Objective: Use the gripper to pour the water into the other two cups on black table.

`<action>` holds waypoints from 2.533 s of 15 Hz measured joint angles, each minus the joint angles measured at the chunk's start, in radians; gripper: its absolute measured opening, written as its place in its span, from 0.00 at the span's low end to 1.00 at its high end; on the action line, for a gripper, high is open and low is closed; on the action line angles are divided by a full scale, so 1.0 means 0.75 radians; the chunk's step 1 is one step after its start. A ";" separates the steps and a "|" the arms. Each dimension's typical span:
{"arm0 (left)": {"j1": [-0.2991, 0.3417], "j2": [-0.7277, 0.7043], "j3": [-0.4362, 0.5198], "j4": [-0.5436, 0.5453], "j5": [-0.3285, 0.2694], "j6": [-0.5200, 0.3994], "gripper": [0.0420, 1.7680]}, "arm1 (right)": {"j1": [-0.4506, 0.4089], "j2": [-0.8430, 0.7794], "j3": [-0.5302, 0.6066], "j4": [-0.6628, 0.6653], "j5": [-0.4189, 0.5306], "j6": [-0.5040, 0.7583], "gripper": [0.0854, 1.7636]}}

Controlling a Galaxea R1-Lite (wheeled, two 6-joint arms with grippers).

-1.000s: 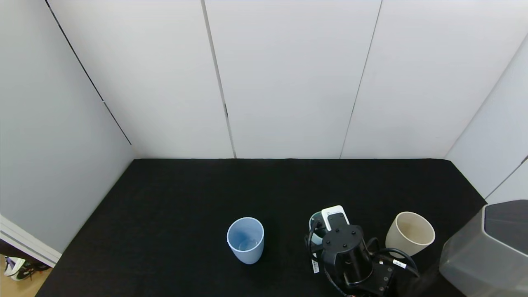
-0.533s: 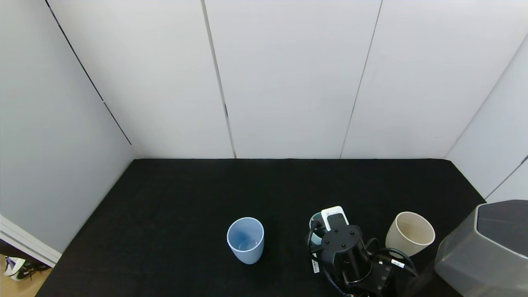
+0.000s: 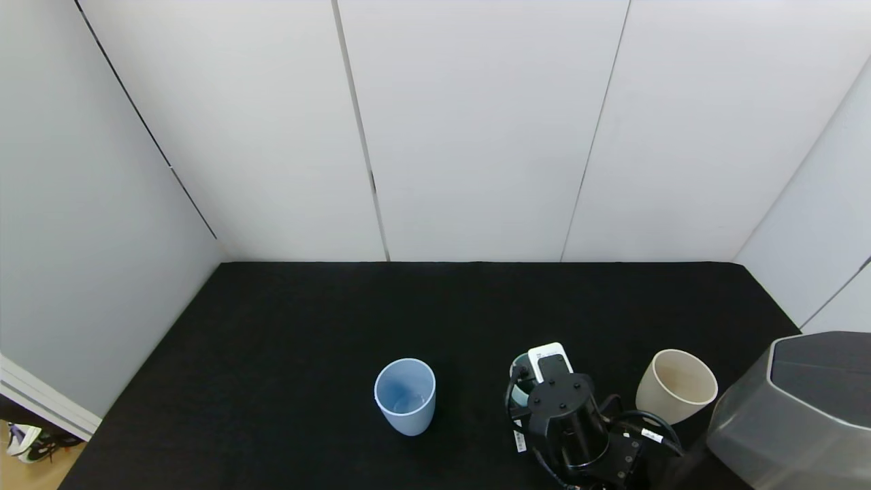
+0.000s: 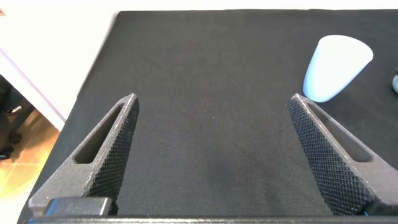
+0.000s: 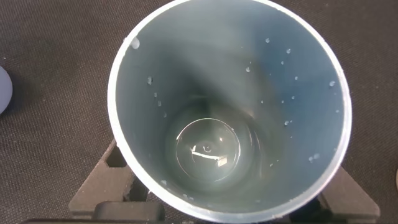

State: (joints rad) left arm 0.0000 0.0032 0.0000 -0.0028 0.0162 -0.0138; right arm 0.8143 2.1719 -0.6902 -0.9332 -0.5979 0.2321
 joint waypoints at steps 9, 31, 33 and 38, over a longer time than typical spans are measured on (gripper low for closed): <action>0.000 0.000 0.000 0.000 0.000 0.001 0.97 | -0.001 -0.001 0.006 -0.023 -0.003 -0.001 0.82; 0.000 0.000 0.000 0.000 0.000 0.000 0.97 | -0.052 -0.911 0.189 0.049 -0.092 -0.494 0.96; 0.000 0.000 0.000 0.000 0.000 -0.001 0.97 | -0.042 -1.028 0.264 0.133 -0.177 -0.517 0.96; 0.000 0.000 0.000 0.000 0.000 0.000 0.97 | -0.114 -1.283 0.562 0.175 -0.365 -0.517 0.96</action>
State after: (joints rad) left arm 0.0000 0.0032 0.0000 -0.0028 0.0164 -0.0138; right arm 0.7287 1.2094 -0.2687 -0.8019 -0.8713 -0.1557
